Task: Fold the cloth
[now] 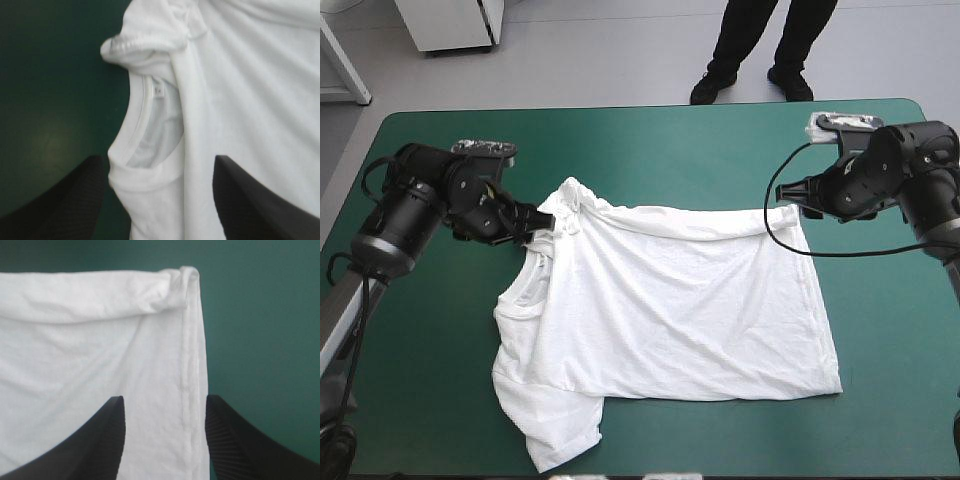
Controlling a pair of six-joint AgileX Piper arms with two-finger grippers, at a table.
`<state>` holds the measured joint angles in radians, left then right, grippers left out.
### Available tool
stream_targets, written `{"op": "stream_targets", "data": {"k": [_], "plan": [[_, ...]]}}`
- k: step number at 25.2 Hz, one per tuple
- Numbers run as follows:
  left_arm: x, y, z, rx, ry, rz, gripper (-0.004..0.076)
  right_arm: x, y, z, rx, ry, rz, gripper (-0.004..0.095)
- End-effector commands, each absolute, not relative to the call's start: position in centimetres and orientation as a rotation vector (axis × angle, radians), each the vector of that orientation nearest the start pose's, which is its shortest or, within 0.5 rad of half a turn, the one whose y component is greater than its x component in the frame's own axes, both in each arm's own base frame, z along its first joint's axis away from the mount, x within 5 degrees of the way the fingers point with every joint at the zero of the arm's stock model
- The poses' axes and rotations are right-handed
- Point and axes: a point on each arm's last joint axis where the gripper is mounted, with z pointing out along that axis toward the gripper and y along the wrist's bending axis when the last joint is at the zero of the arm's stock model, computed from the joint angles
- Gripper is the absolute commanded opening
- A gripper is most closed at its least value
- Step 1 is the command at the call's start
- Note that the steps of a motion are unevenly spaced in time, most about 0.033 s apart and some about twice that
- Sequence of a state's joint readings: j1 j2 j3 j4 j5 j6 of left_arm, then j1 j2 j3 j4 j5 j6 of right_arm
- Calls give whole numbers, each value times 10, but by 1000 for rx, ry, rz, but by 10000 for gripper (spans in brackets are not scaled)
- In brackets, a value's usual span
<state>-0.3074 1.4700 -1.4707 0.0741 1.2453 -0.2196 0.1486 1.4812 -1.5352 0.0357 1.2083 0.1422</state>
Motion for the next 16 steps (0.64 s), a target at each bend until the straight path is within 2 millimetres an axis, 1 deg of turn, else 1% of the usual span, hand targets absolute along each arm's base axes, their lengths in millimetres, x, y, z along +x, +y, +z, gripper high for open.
{"op": "stream_targets", "data": {"k": [1, 2, 3, 4, 7, 9, 12, 16], "plan": [[254, -83, 364, 107, 2746, -63, 455, 282, 41, 385, -5, 2618, 111, 458], [250, -84, 353, 104, 2779, -54, 455, 279, 40, 379, -3, 2637, 103, 458], [249, -84, 348, 93, 2786, -56, 455, 276, 39, 372, -3, 2658, 100, 458], [247, -85, 338, 91, 2818, -48, 455, 273, 39, 367, -3, 2672, 98, 458], [243, -83, 317, 61, 2869, -27, 456, 267, 38, 358, -5, 2701, 84, 458], [240, -82, 304, 56, 2892, -16, 456, 264, 37, 356, -6, 2708, 74, 458], [237, -82, 285, 11, 2909, -25, 455, 260, 35, 357, -11, 2698, 50, 458], [232, -80, 263, -51, 2923, -22, 455, 261, 34, 357, -12, 2698, 43, 458]]}}
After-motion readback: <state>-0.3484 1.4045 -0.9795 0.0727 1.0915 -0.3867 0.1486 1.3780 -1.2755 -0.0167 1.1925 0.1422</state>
